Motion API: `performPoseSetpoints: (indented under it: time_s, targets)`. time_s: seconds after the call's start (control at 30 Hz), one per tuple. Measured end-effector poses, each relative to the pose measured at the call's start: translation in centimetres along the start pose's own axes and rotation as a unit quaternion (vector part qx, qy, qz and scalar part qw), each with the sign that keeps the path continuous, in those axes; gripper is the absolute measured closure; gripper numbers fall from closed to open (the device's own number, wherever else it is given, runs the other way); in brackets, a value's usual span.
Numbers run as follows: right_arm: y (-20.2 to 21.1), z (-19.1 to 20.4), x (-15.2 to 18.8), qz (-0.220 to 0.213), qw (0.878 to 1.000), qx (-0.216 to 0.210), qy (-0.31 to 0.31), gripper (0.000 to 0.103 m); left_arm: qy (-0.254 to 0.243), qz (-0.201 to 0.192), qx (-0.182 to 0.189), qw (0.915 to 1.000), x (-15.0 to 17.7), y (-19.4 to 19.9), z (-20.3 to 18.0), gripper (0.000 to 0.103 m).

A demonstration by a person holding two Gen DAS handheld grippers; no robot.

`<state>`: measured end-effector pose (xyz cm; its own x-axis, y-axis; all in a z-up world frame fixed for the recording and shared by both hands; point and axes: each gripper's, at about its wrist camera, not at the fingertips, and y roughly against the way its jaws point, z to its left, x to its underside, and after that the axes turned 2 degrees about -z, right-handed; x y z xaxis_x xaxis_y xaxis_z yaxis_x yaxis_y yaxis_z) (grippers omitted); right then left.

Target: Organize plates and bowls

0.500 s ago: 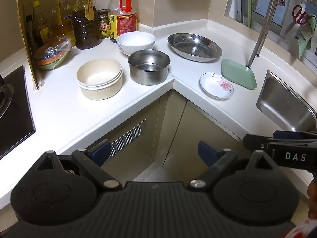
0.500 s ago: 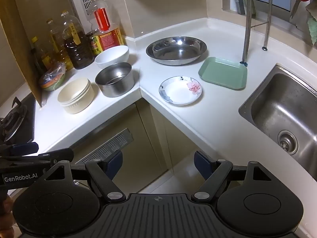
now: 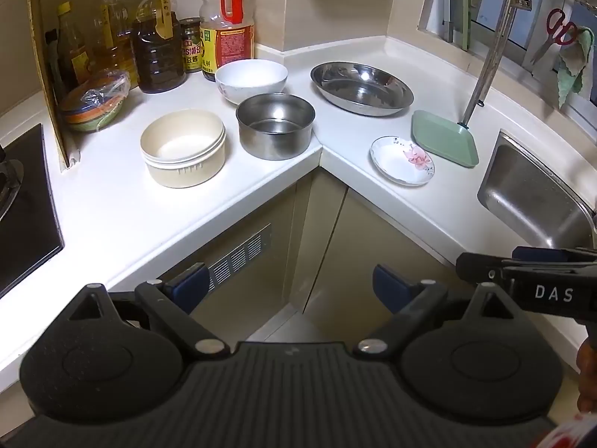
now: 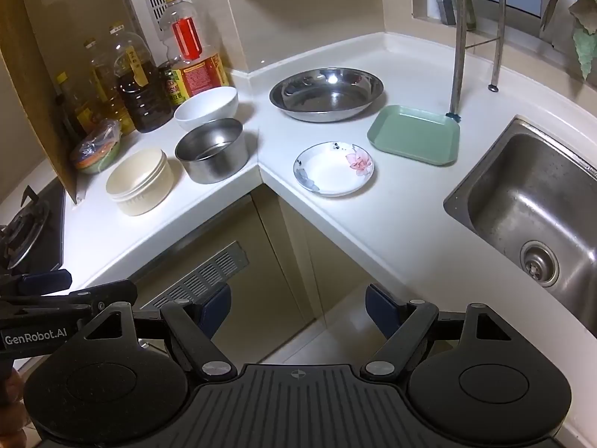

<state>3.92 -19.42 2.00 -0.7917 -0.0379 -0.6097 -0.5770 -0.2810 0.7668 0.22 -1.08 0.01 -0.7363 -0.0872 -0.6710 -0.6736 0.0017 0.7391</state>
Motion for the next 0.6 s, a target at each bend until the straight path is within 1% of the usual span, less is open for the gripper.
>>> performPoseSetpoints:
  time_s: [0.6]
  targets:
    - [0.31,0.06,0.22,0.001,1.0,0.002,-0.001,0.023,0.001,0.0,0.003,1.0,-0.07,-0.07,0.12,0.01]
